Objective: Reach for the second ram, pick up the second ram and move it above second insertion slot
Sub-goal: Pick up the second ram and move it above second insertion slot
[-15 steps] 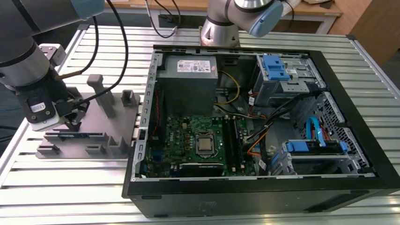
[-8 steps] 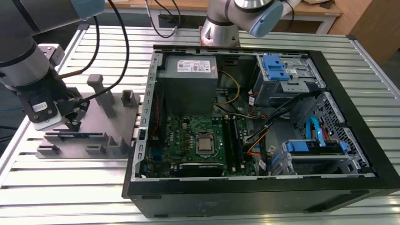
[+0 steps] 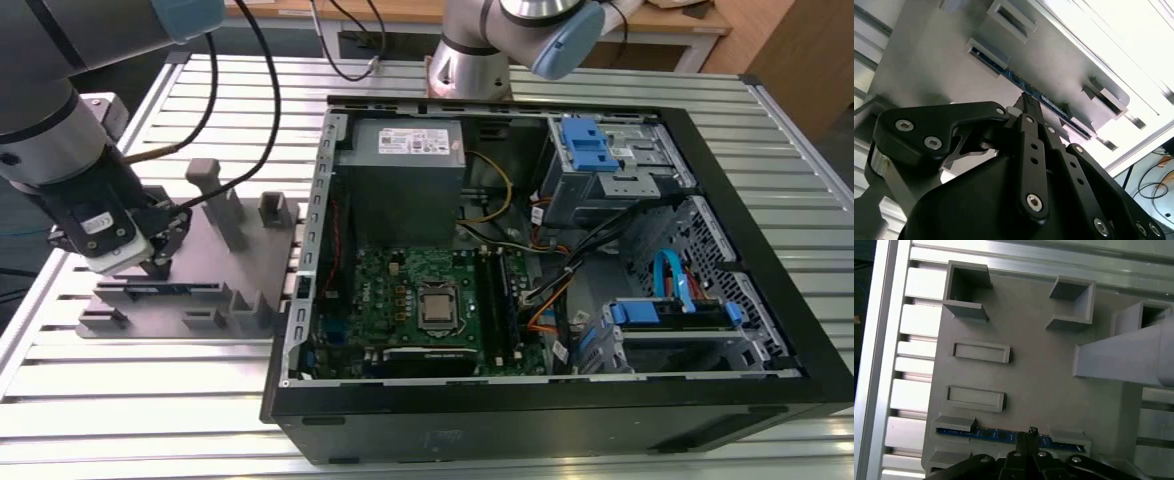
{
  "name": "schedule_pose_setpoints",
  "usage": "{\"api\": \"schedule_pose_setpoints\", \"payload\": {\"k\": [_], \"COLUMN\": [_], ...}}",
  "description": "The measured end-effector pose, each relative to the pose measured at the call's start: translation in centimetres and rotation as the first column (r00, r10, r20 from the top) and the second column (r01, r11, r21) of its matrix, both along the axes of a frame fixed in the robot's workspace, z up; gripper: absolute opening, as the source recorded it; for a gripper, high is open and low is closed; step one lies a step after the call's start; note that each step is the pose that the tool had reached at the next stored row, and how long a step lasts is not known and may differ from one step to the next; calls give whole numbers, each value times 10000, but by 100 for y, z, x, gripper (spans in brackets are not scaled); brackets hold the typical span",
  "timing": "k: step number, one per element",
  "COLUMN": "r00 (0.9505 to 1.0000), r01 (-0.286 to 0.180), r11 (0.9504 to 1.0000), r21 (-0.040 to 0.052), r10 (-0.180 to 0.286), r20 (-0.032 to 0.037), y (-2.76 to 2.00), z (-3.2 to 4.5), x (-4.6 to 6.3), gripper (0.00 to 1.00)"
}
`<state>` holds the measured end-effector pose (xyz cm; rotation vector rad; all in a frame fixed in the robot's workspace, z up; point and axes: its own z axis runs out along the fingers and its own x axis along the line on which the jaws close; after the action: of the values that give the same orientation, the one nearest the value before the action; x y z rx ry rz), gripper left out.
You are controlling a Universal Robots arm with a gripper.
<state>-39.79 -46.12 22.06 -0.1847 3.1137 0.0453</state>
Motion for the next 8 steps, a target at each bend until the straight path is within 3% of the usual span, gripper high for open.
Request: {"api": "schedule_pose_setpoints", "payload": {"k": [4,8], "r00": [9982,9930], "r01": [-606,-1185], "r11": [9982,9930], "r21": [0,0], "r10": [606,1185], "r20": [0,0], "y": [0,0], "z": [0,0], "x": [0,0], "gripper": [11,11]}}
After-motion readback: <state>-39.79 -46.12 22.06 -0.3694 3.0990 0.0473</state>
